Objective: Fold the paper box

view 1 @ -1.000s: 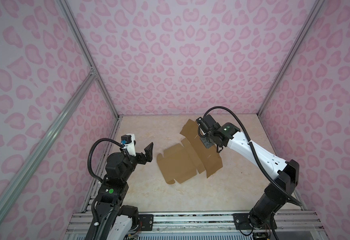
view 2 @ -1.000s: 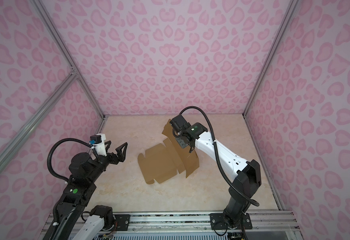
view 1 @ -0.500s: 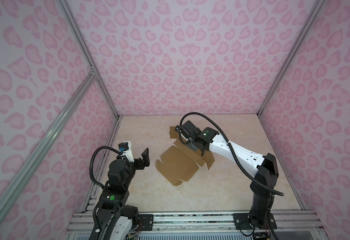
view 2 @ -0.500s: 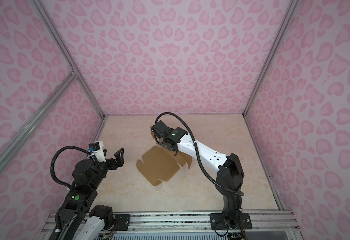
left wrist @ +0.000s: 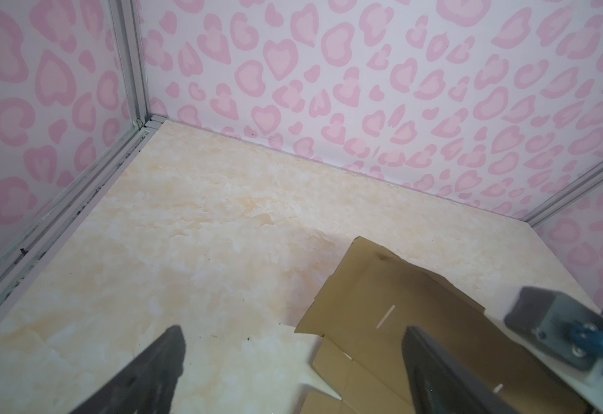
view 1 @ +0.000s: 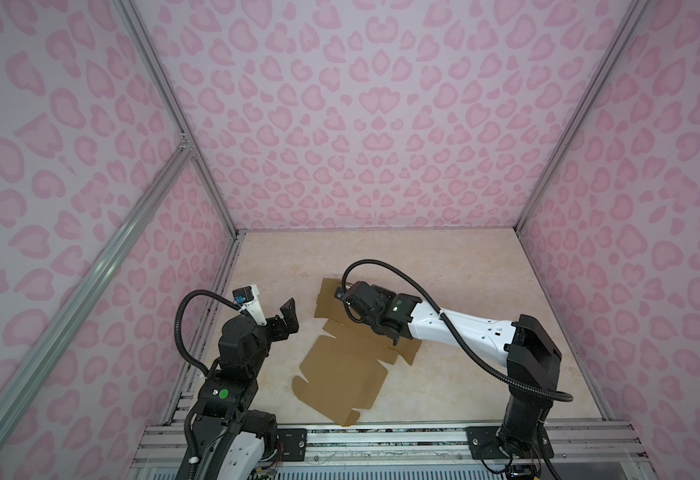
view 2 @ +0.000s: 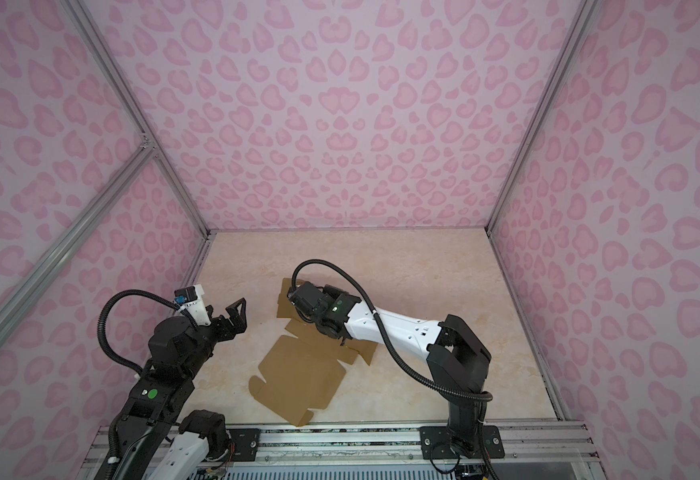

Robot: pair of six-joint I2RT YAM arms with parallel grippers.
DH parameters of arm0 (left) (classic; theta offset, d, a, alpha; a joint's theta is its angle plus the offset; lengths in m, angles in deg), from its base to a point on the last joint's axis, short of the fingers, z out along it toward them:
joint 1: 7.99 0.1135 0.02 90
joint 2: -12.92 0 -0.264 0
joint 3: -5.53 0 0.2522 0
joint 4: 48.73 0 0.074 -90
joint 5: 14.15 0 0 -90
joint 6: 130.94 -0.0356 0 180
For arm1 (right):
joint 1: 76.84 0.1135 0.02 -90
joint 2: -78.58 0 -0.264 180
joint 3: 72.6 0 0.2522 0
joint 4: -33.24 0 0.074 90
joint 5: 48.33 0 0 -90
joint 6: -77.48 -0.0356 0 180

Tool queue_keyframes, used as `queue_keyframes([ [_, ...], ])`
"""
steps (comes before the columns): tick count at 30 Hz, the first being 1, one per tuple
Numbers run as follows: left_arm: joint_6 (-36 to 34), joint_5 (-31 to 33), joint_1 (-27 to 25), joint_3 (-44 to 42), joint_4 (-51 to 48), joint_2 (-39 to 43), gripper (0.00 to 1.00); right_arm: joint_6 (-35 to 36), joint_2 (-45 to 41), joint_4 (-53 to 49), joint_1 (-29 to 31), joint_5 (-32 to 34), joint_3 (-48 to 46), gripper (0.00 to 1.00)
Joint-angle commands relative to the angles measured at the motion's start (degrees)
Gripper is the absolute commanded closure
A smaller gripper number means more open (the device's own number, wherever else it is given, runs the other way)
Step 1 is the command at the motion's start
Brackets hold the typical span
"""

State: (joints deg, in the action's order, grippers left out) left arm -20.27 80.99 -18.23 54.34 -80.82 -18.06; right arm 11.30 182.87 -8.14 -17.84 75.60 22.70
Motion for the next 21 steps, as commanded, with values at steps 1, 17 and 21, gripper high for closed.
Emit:
queue_keyframes([
  [1,4.0,1.3,0.0,3.6,-5.3,-2.8,0.03,5.1,-0.2,10.8,0.2,6.0,-1.7,1.00],
  [17,21.9,0.5,0.0,3.9,-9.5,-3.2,0.03,34.9,-6.9,45.6,2.2,2.9,-19.9,1.00],
  [21,22.5,0.2,0.0,2.9,-9.7,-2.3,0.03,37.9,-5.1,47.7,4.3,3.9,-21.0,1.00],
])
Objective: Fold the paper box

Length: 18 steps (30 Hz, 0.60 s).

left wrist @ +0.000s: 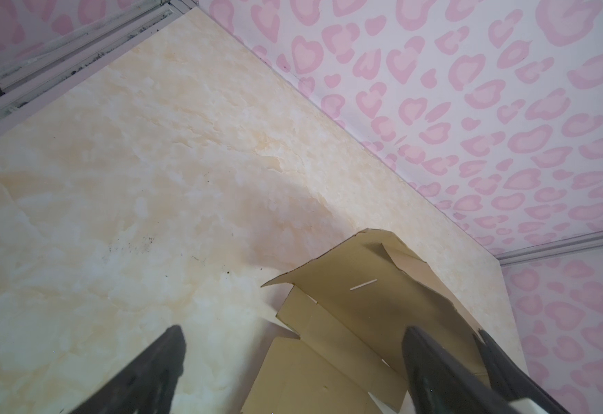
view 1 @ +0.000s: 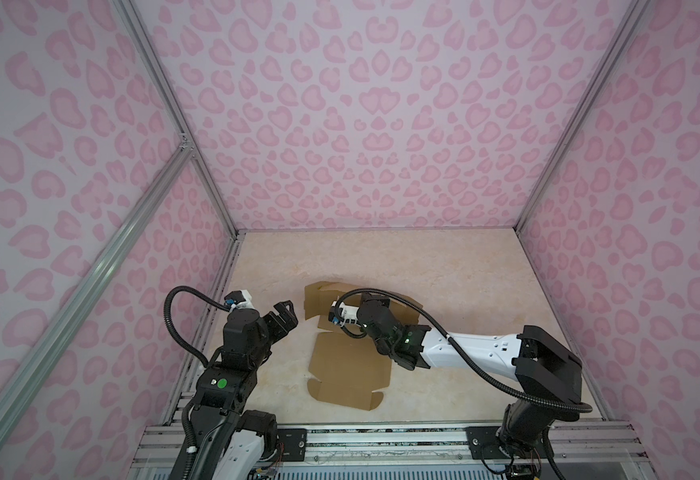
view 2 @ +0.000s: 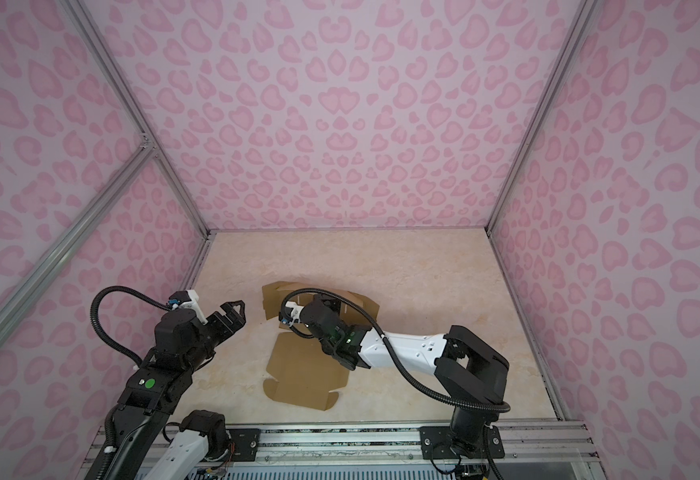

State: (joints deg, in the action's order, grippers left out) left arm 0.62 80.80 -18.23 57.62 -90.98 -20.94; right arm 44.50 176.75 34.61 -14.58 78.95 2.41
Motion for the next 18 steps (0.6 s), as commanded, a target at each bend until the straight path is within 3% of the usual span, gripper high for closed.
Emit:
queue_keyframes([
  [1,1.7,0.2,0.0,-0.4,0.2,0.9,0.03,4.5,1.1,5.3,1.5,0.9,-0.9,1.00],
  [7,7.6,-3.0,0.0,-1.8,-2.3,4.8,0.03,2.1,0.8,8.8,3.9,1.8,-4.6,1.00],
  [11,15.1,-5.7,0.0,-3.5,-1.9,7.1,0.03,-1.2,0.9,9.5,5.0,2.0,-6.6,1.00],
  [18,26.8,-9.0,-0.1,-9.3,0.7,9.8,0.03,3.0,3.6,22.0,5.7,3.9,-12.5,1.00],
])
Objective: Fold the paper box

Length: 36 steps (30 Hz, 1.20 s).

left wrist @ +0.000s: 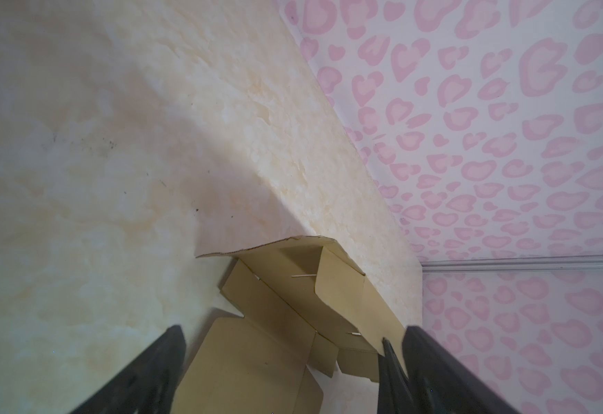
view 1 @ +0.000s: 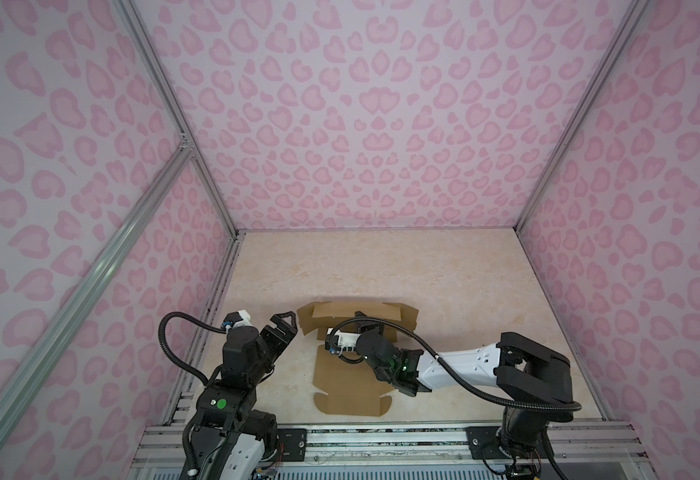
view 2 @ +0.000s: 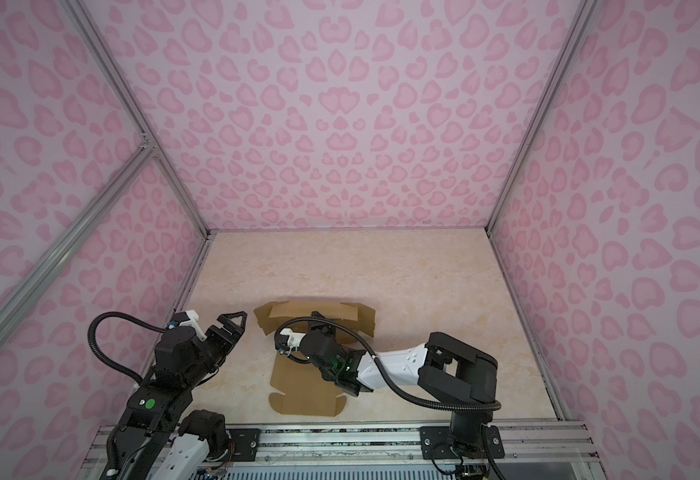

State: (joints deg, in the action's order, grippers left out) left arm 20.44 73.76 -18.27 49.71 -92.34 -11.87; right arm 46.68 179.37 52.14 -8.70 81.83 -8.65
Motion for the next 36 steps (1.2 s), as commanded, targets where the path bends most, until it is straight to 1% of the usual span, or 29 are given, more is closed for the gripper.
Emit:
queue_keyframes([
  [1,8.2,-2.5,-0.1,-2.2,2.6,1.0,0.02,0.7,1.2,4.9,-0.1,1.0,-1.5,1.00],
  [4,12.2,-5.3,-0.2,-4.5,5.5,0.8,0.00,0.2,2.2,6.9,0.2,1.6,-1.7,1.00],
  [8,12.5,-6.4,-1.3,-3.0,5.9,-1.5,0.01,-1.3,2.9,8.5,0.8,2.4,-2.5,1.00],
  [10,13.0,-5.5,-2.8,-2.3,6.3,-2.3,0.01,-1.4,3.2,9.2,1.2,2.8,-3.0,1.00],
  [21,16.6,0.9,-14.7,-3.1,13.9,-8.4,0.05,-2.8,3.1,11.6,3.8,3.4,-3.6,1.00],
  [27,17.4,4.3,-18.0,-2.8,16.5,-9.4,0.10,-2.9,3.6,13.8,4.3,4.1,-4.2,1.00],
  [31,18.6,4.2,-19.6,-4.1,19.5,-11.1,0.15,-2.8,4.0,14.9,4.3,4.3,-4.2,1.00],
  [36,19.1,5.0,-21.0,-4.8,20.9,-12.1,0.22,-2.8,4.1,15.8,4.5,4.6,-4.4,1.00],
])
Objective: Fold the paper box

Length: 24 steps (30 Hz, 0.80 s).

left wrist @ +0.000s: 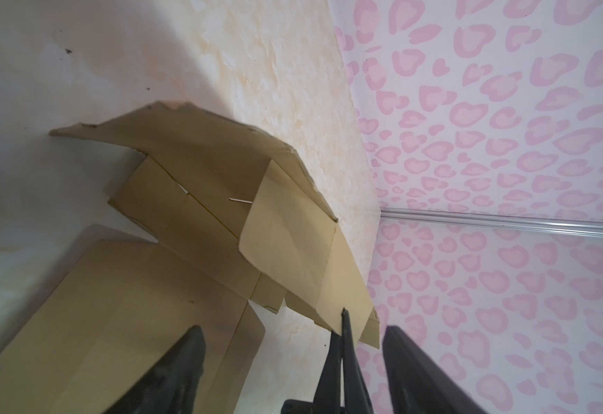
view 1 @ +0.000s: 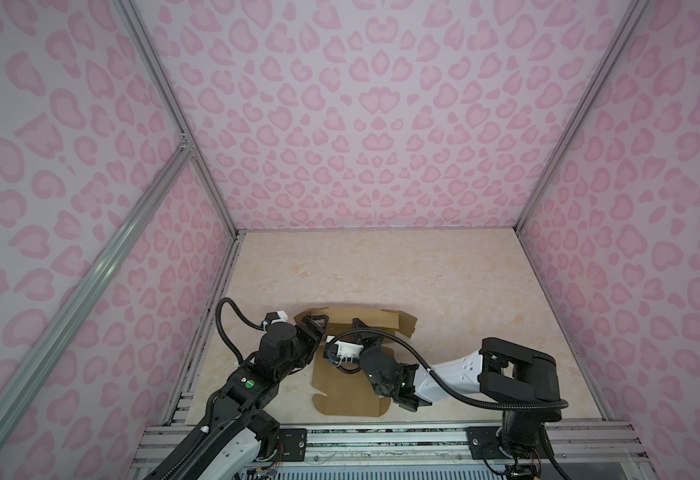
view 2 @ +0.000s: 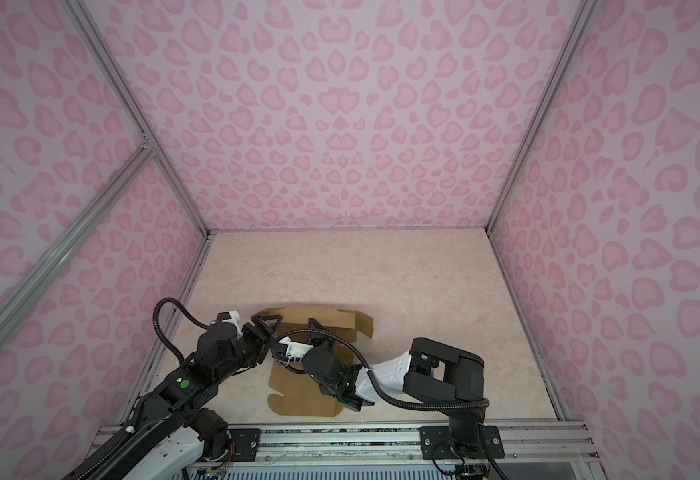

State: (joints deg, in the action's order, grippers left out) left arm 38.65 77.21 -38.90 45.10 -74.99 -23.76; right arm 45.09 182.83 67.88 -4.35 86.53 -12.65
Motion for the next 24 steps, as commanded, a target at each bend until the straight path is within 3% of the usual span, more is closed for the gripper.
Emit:
queue_keyframes([
  [1,1.0,1.8,-0.5,-0.2,3.6,-0.2,0.22,-1.2,0.6,0.1,0.2,-0.1,-0.6,1.00],
  [11,1.2,1.7,-1.2,-0.6,6.7,-4.0,0.37,-0.8,0.6,2.7,0.3,0.3,-1.3,1.00],
  [24,1.1,2.3,-1.2,-1.7,9.2,-7.1,0.38,-3.8,-2.9,1.2,0.6,-0.6,-2.4,1.00],
])
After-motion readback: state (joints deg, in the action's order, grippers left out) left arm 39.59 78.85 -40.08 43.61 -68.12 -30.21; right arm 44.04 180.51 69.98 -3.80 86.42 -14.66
